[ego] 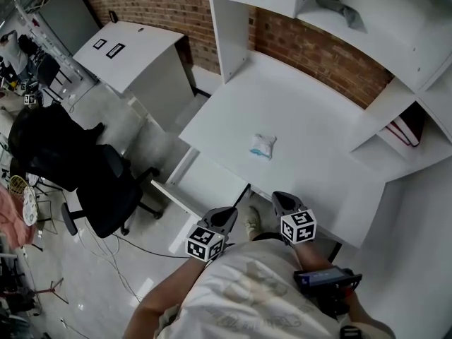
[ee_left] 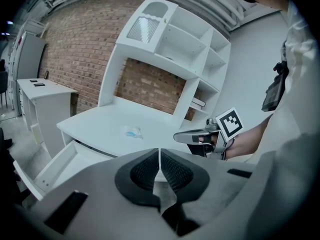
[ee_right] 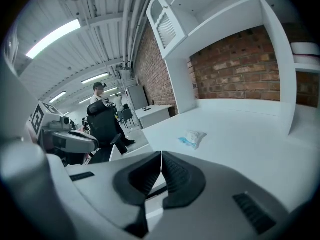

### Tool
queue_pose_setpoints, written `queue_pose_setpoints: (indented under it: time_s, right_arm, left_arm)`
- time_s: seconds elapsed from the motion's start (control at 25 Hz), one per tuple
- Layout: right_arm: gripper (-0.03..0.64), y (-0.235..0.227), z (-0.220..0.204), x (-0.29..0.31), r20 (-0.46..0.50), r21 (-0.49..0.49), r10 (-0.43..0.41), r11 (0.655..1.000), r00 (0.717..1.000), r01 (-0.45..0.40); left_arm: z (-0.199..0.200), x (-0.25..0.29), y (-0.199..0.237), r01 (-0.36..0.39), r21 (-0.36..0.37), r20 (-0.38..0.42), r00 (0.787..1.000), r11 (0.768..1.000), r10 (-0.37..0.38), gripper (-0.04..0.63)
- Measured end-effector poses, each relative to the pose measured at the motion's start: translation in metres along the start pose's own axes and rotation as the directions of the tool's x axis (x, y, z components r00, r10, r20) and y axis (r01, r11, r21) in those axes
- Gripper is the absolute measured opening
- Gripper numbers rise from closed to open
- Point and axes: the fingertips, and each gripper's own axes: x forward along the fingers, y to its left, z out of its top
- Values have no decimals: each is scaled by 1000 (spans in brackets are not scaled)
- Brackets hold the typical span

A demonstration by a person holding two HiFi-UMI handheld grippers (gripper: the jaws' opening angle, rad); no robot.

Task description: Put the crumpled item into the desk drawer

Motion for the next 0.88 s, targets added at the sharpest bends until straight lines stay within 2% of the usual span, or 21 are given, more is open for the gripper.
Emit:
queue_pose_setpoints:
  time_s: [0.28,0.88]
  right_arm:
    - [23,-11,18,18,-16,-53,28,998,999,-29]
    - [23,-48,46,58,-47,-71,85,994,995,-88]
  left_arm:
    - [22,20,12,-9,9,13,1000,1000,9,29]
    - [51,54,40,-76,-15,27,997,997,76,29]
